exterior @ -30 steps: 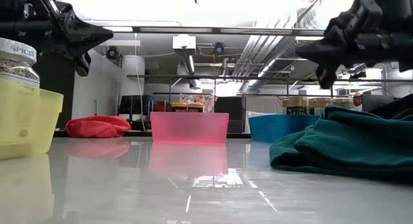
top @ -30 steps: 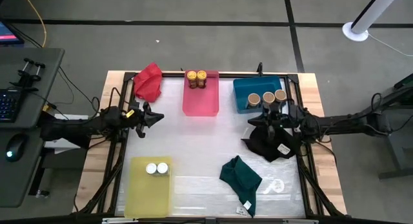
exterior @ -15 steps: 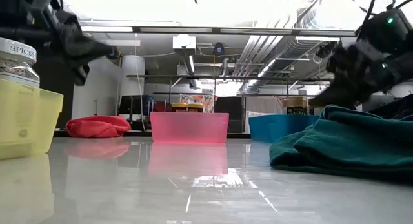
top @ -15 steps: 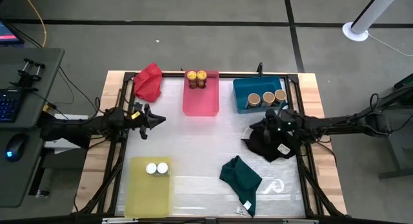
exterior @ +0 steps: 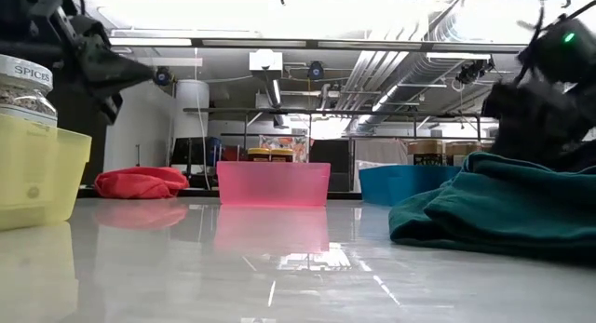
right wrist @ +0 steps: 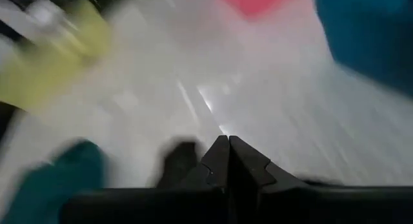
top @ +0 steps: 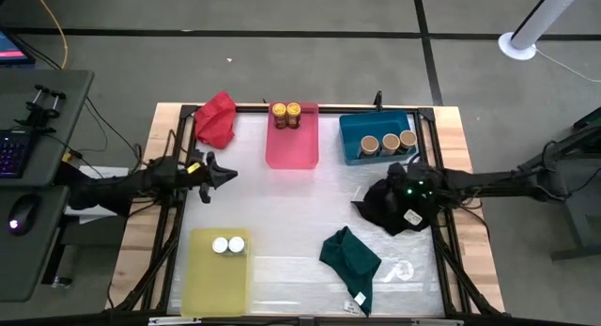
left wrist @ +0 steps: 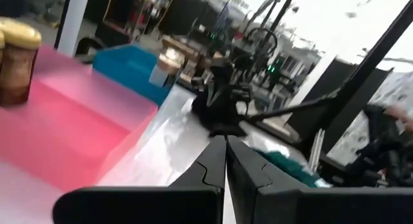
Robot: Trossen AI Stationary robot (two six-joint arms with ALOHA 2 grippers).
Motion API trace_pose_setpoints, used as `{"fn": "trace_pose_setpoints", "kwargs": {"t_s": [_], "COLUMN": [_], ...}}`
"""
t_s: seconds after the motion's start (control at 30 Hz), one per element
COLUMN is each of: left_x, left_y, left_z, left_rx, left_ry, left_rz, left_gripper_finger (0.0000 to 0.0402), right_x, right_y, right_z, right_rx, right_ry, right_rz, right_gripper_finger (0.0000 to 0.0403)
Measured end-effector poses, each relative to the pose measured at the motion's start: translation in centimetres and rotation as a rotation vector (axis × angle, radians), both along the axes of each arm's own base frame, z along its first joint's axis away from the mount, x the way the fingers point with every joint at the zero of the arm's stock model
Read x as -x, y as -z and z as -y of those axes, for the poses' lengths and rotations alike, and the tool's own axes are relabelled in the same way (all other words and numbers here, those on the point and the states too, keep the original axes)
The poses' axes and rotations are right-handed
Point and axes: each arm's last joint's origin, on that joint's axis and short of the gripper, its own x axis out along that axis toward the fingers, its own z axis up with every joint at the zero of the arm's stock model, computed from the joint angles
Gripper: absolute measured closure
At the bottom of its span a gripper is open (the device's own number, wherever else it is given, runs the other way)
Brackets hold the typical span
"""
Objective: Sort spices by type
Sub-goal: Return to home position
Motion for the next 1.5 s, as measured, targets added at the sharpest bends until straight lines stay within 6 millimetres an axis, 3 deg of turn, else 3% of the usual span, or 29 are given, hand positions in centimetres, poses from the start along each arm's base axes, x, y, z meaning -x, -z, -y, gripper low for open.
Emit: {"fn": "trace_pose_setpoints", "kwargs": {"t_s": [0.37,0.53,1.5], "left_x": [0.2,0.1,0.1], "left_y": [-0.2,-0.2,-0.2], "left_z": [0.0,0.0,0.0], "left_rx": [-0.004,-0.004,-0.004], "left_ry": [-0.005,-0.005,-0.006], "left_rz": [0.034,0.035,0.034], "left_gripper_finger": [0.0401,0.0401,0.0401], "right_x": [2.2,2.3,2.1], "right_y": [-5.1,-6.3,-5.0], "right_z": [-0.9,-1.0,-1.0], "right_rx": [0.066,0.08,0.061], "right_ry": [-0.048,-0.053,-0.055], "right_rz": [0.558,0.688,0.55], "right_gripper_finger": [0.0402,0.0402,0.0402]}}
